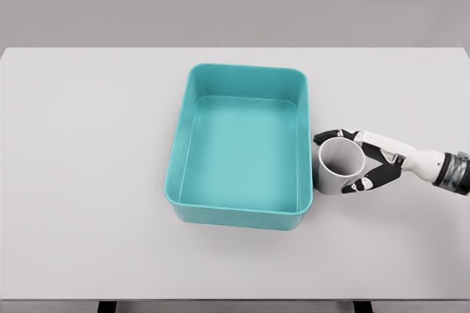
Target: Put the paper cup into the basket with your right arm
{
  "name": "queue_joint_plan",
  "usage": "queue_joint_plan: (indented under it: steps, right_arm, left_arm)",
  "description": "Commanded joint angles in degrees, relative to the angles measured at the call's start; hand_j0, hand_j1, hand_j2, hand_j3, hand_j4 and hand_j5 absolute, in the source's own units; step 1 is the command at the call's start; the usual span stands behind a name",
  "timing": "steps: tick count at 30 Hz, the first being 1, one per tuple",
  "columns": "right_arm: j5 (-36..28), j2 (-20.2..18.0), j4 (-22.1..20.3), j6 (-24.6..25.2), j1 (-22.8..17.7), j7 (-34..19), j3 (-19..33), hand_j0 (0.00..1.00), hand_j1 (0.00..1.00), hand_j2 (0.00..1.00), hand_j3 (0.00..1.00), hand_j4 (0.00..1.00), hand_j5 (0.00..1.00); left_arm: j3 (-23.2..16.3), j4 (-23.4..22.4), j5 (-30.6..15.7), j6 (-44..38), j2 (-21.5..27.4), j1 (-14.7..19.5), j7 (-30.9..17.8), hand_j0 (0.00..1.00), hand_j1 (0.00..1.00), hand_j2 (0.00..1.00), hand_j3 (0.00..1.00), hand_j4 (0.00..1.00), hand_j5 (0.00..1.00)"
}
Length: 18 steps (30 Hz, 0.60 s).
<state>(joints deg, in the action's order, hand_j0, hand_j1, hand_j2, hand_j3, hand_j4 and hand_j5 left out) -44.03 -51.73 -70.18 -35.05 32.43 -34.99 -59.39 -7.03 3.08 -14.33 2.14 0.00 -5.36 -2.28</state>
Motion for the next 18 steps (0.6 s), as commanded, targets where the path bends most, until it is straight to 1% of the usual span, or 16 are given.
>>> queue_joint_plan:
  steps: [1, 3, 7, 9, 12, 18]
  right_arm:
    - [-0.4, -0.1, 0.0, 0.0, 0.0, 0.0, 0.1, 0.84, 0.84, 0.84, 0.84, 0.84, 0.84]
    - [-0.4, -0.1, 0.0, 0.0, 0.0, 0.0, 0.1, 0.84, 0.84, 0.84, 0.84, 0.84, 0.84]
    - [-0.4, -0.3, 0.0, 0.0, 0.0, 0.0, 0.4, 0.75, 0.75, 0.75, 0.75, 0.75, 0.75]
    - [-0.4, -0.3, 0.0, 0.0, 0.0, 0.0, 0.4, 0.74, 0.74, 0.74, 0.74, 0.74, 0.74]
    - [-0.4, -0.3, 0.0, 0.0, 0.0, 0.0, 0.5, 0.74, 0.74, 0.74, 0.74, 0.74, 0.74]
    - [-0.2, -0.4, -1.4, 0.0, 0.0, 0.0, 3.9, 0.75, 0.75, 0.75, 0.75, 0.75, 0.75]
  left_arm:
    - [0.0, 0.0, 0.0, 0.1, 0.0, 0.0, 0.0, 1.0, 1.0, 1.0, 1.0, 1.0, 1.0]
    - [0.0, 0.0, 0.0, 0.0, 0.0, 0.0, 0.0, 1.0, 1.0, 1.0, 1.0, 1.0, 1.0]
    - [0.0, 0.0, 0.0, 0.0, 0.0, 0.0, 0.0, 1.0, 1.0, 1.0, 1.0, 1.0, 1.0]
    - [0.0, 0.0, 0.0, 0.0, 0.0, 0.0, 0.0, 1.0, 1.0, 1.0, 1.0, 1.0, 1.0]
    - [0.0, 0.0, 0.0, 0.0, 0.0, 0.0, 0.0, 1.0, 1.0, 1.0, 1.0, 1.0, 1.0]
    - [0.0, 0.0, 0.0, 0.1, 0.0, 0.0, 0.0, 1.0, 1.0, 1.0, 1.0, 1.0, 1.0]
